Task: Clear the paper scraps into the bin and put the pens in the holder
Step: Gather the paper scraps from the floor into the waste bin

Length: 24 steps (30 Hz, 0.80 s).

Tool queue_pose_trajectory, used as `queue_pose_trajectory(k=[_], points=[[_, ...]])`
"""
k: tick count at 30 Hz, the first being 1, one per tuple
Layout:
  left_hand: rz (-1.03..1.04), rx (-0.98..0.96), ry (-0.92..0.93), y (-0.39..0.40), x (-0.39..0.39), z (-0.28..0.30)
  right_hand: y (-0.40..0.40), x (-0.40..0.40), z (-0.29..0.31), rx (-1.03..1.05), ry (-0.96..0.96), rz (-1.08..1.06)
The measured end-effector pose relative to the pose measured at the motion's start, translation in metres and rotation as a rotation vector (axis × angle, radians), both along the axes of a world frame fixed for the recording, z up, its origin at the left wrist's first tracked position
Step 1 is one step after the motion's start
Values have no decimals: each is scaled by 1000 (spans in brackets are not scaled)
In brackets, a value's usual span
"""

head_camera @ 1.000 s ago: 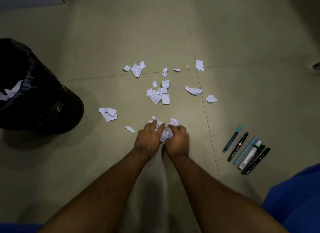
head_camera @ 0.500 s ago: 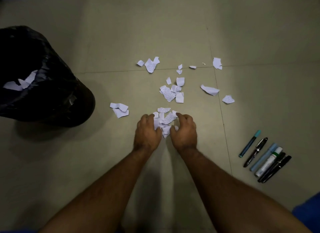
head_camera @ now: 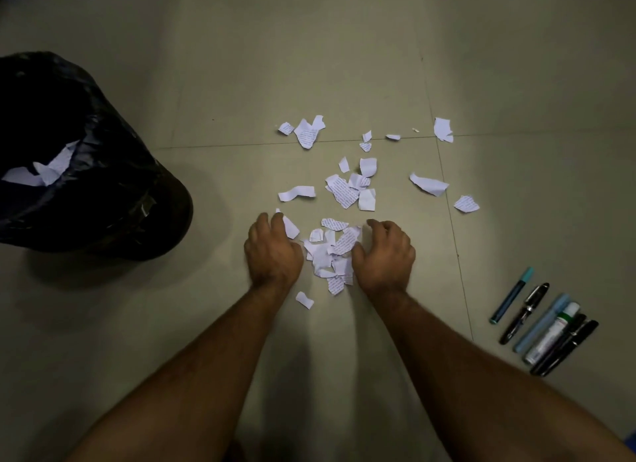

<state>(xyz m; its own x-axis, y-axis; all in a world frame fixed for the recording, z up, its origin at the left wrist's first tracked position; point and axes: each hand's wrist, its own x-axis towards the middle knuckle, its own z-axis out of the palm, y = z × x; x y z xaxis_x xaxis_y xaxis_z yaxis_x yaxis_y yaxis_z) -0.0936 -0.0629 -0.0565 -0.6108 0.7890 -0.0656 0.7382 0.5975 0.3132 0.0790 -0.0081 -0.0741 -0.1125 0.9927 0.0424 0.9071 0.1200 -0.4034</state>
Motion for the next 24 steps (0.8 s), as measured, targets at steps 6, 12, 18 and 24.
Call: queue_pose_trajectory(k=[6,12,18,24], points=[[-230,95,-271,13,31,-1,-2,10,-19,84,-46,98],[-284,184,-266,60,18,13,45,13,-28,84,-46,74],[-196,55,-46,125,-1,-2,46,12,-32,123,-123,83],[-160,-126,-2,171,-17,-17,48,11,-32,112,-123,76]])
